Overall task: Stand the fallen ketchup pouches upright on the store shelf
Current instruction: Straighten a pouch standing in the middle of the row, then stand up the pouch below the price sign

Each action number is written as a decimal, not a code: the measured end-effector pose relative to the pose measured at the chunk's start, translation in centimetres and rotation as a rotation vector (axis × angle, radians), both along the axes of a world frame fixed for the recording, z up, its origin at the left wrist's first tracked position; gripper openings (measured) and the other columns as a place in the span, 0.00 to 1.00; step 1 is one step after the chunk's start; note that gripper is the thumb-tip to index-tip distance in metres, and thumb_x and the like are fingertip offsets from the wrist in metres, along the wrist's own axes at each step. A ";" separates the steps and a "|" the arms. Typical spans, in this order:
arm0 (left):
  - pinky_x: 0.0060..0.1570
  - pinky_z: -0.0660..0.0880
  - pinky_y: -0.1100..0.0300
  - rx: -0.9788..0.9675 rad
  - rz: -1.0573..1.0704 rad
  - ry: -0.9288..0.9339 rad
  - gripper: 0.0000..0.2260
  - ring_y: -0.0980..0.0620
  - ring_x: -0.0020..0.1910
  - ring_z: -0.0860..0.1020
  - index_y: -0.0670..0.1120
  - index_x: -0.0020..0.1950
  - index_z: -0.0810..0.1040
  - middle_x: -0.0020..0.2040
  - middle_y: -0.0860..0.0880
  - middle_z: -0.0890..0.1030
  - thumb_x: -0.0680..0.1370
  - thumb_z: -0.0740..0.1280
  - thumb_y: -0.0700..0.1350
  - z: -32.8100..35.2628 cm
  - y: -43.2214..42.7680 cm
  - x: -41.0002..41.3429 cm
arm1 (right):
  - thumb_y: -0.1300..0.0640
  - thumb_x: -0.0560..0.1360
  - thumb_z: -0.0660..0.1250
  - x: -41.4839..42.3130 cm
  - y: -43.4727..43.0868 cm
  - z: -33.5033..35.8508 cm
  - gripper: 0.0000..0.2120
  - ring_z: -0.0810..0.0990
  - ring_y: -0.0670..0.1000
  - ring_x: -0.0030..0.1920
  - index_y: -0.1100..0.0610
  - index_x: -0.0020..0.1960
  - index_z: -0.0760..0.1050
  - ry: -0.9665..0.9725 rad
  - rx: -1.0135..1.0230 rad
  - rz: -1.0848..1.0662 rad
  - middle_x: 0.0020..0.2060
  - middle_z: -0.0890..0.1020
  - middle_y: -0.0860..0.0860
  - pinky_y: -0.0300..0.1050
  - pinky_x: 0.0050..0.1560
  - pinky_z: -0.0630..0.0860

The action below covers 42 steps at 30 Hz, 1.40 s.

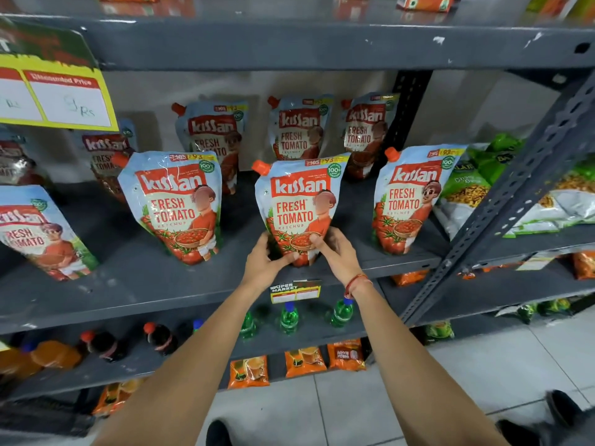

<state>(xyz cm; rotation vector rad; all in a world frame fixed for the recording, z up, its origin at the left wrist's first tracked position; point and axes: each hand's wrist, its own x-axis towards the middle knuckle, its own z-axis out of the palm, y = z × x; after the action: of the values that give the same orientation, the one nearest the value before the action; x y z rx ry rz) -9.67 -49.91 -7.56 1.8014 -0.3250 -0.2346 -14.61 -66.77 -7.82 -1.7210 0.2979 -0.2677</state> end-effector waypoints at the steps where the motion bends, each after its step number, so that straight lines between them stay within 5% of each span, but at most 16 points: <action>1: 0.58 0.70 0.60 -0.002 0.013 -0.005 0.30 0.54 0.57 0.74 0.46 0.68 0.67 0.63 0.48 0.77 0.69 0.75 0.46 0.0 -0.1 -0.2 | 0.44 0.72 0.69 -0.1 0.0 -0.1 0.16 0.79 0.36 0.52 0.48 0.56 0.74 -0.005 0.004 -0.008 0.50 0.82 0.40 0.30 0.46 0.75; 5: 0.58 0.71 0.59 0.013 0.055 -0.025 0.30 0.54 0.57 0.75 0.45 0.67 0.68 0.62 0.47 0.78 0.69 0.75 0.47 0.0 -0.3 -0.4 | 0.44 0.72 0.69 -0.3 0.3 -0.3 0.19 0.80 0.44 0.54 0.52 0.58 0.73 -0.025 0.014 -0.027 0.52 0.82 0.46 0.34 0.50 0.74; 10: 0.65 0.72 0.49 0.018 0.028 0.000 0.31 0.47 0.63 0.75 0.44 0.67 0.68 0.64 0.45 0.77 0.68 0.76 0.47 0.1 -0.4 -0.1 | 0.39 0.70 0.68 -0.6 0.4 -0.1 0.18 0.79 0.40 0.53 0.46 0.55 0.73 -0.007 -0.002 -0.056 0.49 0.81 0.41 0.37 0.52 0.73; 15: 0.60 0.69 0.61 0.014 -0.011 0.000 0.31 0.55 0.61 0.73 0.45 0.67 0.68 0.65 0.47 0.76 0.68 0.76 0.49 0.2 0.0 -0.5 | 0.43 0.70 0.70 -1.5 1.5 -0.2 0.21 0.77 0.43 0.56 0.49 0.59 0.72 -0.050 -0.033 -0.187 0.52 0.79 0.44 0.34 0.55 0.72; 18: 0.59 0.69 0.63 0.008 -0.003 -0.023 0.26 0.53 0.61 0.74 0.45 0.66 0.70 0.64 0.48 0.77 0.71 0.73 0.49 0.4 0.8 -1.3 | 0.50 0.71 0.72 -2.9 3.7 -0.9 0.18 0.74 0.48 0.54 0.59 0.56 0.74 -0.144 -0.285 -0.410 0.52 0.76 0.52 0.41 0.56 0.71; 21: 0.54 0.73 0.66 -0.108 0.175 -0.113 0.14 0.57 0.54 0.79 0.44 0.58 0.77 0.55 0.47 0.82 0.74 0.70 0.46 0.8 4.3 -2.2 | 0.53 0.73 0.69 -3.3 7.9 -0.7 0.11 0.71 0.48 0.50 0.60 0.48 0.74 -0.272 -0.546 -0.521 0.46 0.75 0.57 0.45 0.50 0.71; 24: 0.47 0.72 0.70 -0.227 0.506 -0.286 0.07 0.65 0.44 0.78 0.42 0.50 0.79 0.46 0.47 0.81 0.76 0.67 0.44 1.0 10.2 -1.8 | 0.50 0.75 0.67 -1.7 12.6 0.8 0.13 0.74 0.52 0.51 0.59 0.51 0.75 -0.319 -0.609 -0.347 0.49 0.75 0.56 0.46 0.48 0.74; 27: 0.45 0.72 0.67 -0.266 0.646 -0.309 0.11 0.59 0.46 0.76 0.43 0.55 0.75 0.51 0.47 0.77 0.76 0.68 0.47 1.7 15.2 0.5 | 0.47 0.73 0.68 1.2 16.1 2.2 0.25 0.74 0.50 0.53 0.57 0.65 0.68 -0.202 -0.453 -0.160 0.52 0.74 0.53 0.43 0.49 0.75; 30: 0.55 0.71 0.70 -0.233 0.492 -0.084 0.25 0.53 0.61 0.72 0.44 0.68 0.66 0.65 0.47 0.71 0.74 0.69 0.48 2.0 18.4 3.7 | 0.48 0.70 0.72 4.5 18.2 2.6 0.42 0.72 0.49 0.58 0.57 0.75 0.54 -0.027 -0.181 -0.098 0.60 0.73 0.56 0.42 0.53 0.73; 33: 0.70 0.64 0.50 -0.055 0.187 0.075 0.37 0.48 0.72 0.64 0.46 0.76 0.54 0.75 0.46 0.63 0.72 0.71 0.48 1.3 20.1 5.8 | 0.52 0.67 0.76 7.1 19.2 1.9 0.49 0.66 0.53 0.70 0.56 0.76 0.48 0.094 0.035 0.020 0.70 0.67 0.56 0.45 0.65 0.68; 36: 0.68 0.66 0.51 0.083 0.013 0.062 0.36 0.49 0.70 0.67 0.48 0.75 0.57 0.72 0.49 0.67 0.72 0.71 0.50 0.7 20.2 6.5 | 0.54 0.65 0.77 8.7 19.5 1.0 0.43 0.70 0.52 0.68 0.54 0.73 0.56 0.117 0.055 0.145 0.68 0.71 0.53 0.54 0.70 0.68; 42: 0.56 0.67 0.62 0.107 0.054 -0.015 0.29 0.56 0.57 0.72 0.47 0.70 0.65 0.65 0.48 0.76 0.72 0.72 0.49 0.8 19.4 5.7 | 0.52 0.66 0.77 8.1 19.0 0.8 0.34 0.74 0.50 0.62 0.53 0.66 0.63 0.108 -0.036 0.168 0.58 0.75 0.47 0.48 0.64 0.72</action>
<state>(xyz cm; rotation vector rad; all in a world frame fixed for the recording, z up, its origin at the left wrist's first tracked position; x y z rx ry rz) -3.93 -30.56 -6.80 1.9159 -0.2780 -0.2038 -6.51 -47.81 -7.02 -1.7882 0.2269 -0.0573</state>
